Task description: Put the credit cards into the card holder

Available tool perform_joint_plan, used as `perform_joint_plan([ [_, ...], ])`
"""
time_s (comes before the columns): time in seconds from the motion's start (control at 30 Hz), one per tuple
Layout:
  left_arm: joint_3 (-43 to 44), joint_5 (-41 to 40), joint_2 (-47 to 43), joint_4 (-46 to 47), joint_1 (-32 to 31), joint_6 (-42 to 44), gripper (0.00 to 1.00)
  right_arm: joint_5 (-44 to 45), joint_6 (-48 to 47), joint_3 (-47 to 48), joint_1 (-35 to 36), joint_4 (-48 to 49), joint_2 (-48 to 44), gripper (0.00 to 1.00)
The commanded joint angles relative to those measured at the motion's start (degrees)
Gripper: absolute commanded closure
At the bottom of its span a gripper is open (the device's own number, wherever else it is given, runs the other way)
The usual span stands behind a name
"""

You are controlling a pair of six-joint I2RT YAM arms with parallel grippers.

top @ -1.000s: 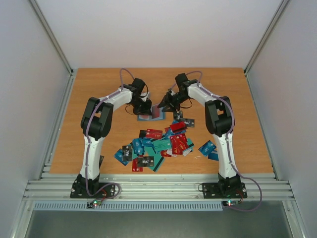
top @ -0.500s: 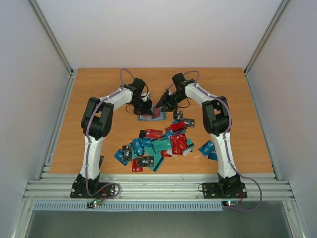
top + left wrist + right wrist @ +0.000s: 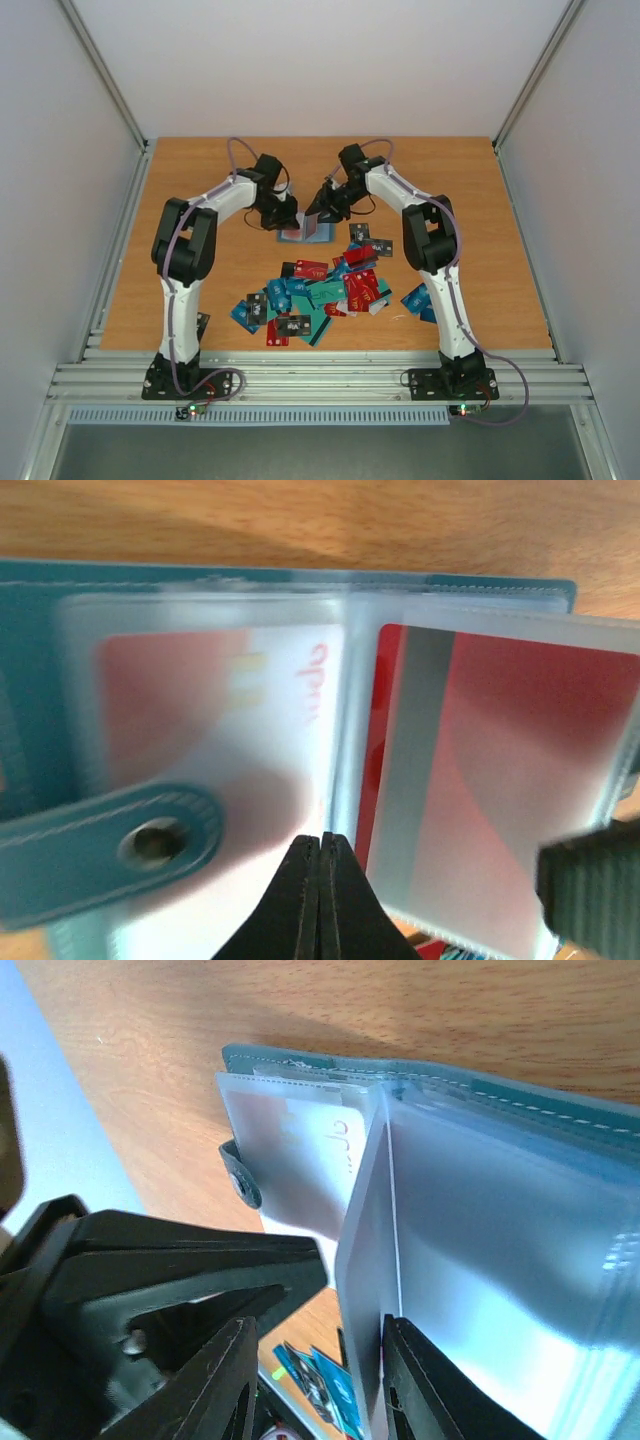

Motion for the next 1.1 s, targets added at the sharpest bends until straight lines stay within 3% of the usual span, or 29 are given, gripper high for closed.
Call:
perform_joint_plan([
  [0.0, -3.1, -0.8, -6.4, 1.9, 2.5, -2.4, 1.0, -1.1, 0.0, 3.2, 1.0, -1.7, 1.9, 0.64],
  [0.53, -6.6, -4.2, -10.6, 0.8, 6.1, 1.0, 1.0, -0.2, 0.4, 13.9, 3.8, -6.1, 7.3, 0.64],
  [0.8, -9.9, 2.1, -9.5, 5.4, 6.0, 2.6, 1.0, 1.6, 0.0, 14.8, 4.1, -7.9, 8.5, 0.65],
  [1.07, -9.8, -3.2, -8.8, 2.5, 5.9, 4.2, 1.0, 1.6, -1.1, 14.6, 4.1, -7.9, 10.7, 0.65],
])
